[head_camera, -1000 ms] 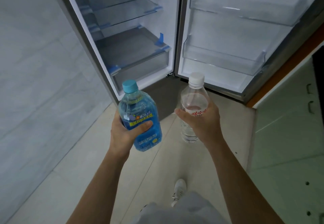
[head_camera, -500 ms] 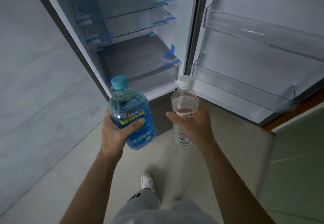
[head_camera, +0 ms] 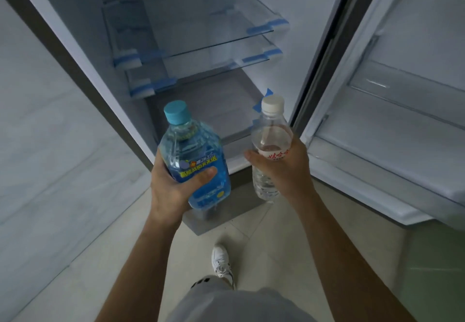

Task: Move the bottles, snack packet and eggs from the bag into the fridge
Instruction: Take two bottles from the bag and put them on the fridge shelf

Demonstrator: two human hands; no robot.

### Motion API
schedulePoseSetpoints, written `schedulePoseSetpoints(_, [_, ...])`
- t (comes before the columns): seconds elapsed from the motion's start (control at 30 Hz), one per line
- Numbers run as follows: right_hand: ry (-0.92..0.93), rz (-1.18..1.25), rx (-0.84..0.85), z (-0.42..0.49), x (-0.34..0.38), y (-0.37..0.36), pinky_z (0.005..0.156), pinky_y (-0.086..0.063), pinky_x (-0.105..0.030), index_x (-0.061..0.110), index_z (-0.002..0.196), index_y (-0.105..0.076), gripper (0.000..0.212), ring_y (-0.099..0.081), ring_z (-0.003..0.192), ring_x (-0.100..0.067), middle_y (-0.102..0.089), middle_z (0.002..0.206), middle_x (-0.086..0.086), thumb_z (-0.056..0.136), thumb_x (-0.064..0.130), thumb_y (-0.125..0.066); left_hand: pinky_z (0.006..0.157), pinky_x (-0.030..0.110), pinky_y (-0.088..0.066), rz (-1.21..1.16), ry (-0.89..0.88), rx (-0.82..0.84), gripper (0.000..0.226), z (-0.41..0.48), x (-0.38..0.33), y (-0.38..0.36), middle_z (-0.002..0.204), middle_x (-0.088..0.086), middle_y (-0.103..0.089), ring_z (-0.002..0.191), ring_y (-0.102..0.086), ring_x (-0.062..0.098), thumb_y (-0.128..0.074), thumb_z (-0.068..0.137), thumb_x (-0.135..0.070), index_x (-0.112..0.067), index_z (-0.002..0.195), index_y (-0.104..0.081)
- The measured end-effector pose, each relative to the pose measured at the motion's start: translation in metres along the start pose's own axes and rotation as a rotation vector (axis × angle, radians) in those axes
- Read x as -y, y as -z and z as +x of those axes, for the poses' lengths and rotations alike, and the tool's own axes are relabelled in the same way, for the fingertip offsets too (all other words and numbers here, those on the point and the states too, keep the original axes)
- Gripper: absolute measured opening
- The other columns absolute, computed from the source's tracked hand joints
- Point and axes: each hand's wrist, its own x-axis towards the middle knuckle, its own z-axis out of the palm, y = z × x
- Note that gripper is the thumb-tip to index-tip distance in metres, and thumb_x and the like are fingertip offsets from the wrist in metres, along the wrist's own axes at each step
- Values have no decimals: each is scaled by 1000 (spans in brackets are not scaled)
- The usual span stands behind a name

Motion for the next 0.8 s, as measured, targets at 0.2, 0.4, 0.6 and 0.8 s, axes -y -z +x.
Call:
schedulePoseSetpoints(0.2, [-16,6,-50,60,6,-30,84,-56,-26,19,120,-61,60,-68,96,-10,-71,102,4,68,22,-91,85,47,-59,-9,19,23,87,66,4,6,117,13,-70,106,-70,32,-90,55,-26,-4,129,-51])
schedulePoseSetpoints(0.4, [-42,-1,-74,88,3,-34,85,-55,-19,20,125,-59,65,-66,99,-4,-70,105,11,68,22,-91,88,57,-57,9,61,44,98,101,6,3,120,16,-68,108,-69,35,-95,53,-42,-3,130,-50])
schedulePoseSetpoints(0.6, [-63,-18,-32,111,0,-36,88,-56,-29,21,123,-58,64,-67,98,-10,-69,105,7,68,26,-91,88,55,-58,26,63,10,88,113,8,-3,119,14,-69,108,-69,32,-91,55,-31,-5,129,-51])
schedulePoseSetpoints(0.8, [-24,-8,19,132,7,-34,91,-58,-39,21,121,-58,62,-67,100,-15,-69,105,3,68,30,-90,85,44,-60,-34,28,-106,85,119,-1,-16,114,9,-71,105,-70,29,-89,53,-28,-7,127,-53])
